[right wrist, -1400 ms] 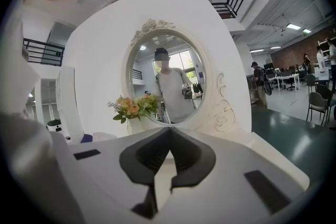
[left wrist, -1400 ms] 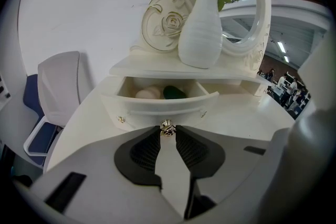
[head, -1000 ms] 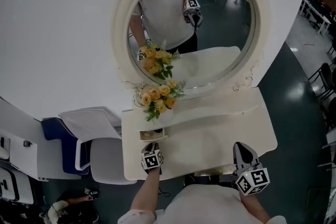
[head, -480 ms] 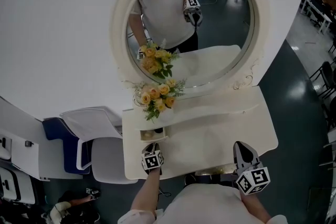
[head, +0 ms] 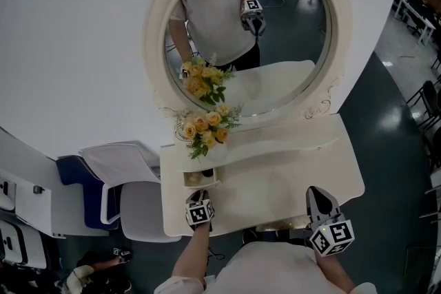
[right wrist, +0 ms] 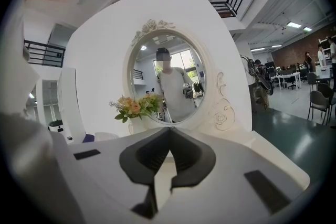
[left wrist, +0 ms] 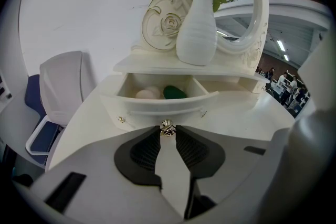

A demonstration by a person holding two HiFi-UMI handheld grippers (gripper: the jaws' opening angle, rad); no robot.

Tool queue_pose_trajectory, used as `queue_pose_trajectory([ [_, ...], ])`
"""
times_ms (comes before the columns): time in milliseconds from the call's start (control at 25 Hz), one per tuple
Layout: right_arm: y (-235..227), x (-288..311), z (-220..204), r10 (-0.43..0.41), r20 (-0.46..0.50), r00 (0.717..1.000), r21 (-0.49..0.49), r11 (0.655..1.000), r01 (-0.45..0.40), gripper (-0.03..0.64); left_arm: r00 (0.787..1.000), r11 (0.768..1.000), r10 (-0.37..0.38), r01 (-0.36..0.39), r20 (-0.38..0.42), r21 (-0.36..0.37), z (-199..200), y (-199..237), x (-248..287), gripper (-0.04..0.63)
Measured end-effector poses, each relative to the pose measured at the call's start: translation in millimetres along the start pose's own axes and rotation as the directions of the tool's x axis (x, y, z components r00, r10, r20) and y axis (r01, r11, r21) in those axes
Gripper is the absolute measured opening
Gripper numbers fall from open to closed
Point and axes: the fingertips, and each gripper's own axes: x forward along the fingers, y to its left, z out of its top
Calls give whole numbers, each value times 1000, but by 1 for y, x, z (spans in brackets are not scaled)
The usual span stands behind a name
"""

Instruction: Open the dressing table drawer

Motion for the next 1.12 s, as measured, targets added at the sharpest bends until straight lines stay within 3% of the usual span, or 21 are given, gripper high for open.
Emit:
queue_pose_trajectory([
  [760, 0, -8, -3, -9, 2, 1000, 6, 1000, 9, 9, 1000, 1000, -15, 15, 9, -8, -4, -2, -3, 104],
  [1120, 5, -9, -6, -3, 0, 1000, 4, 1000, 3, 11, 999, 999, -36, 36, 19, 0, -6, -7, -7, 134],
])
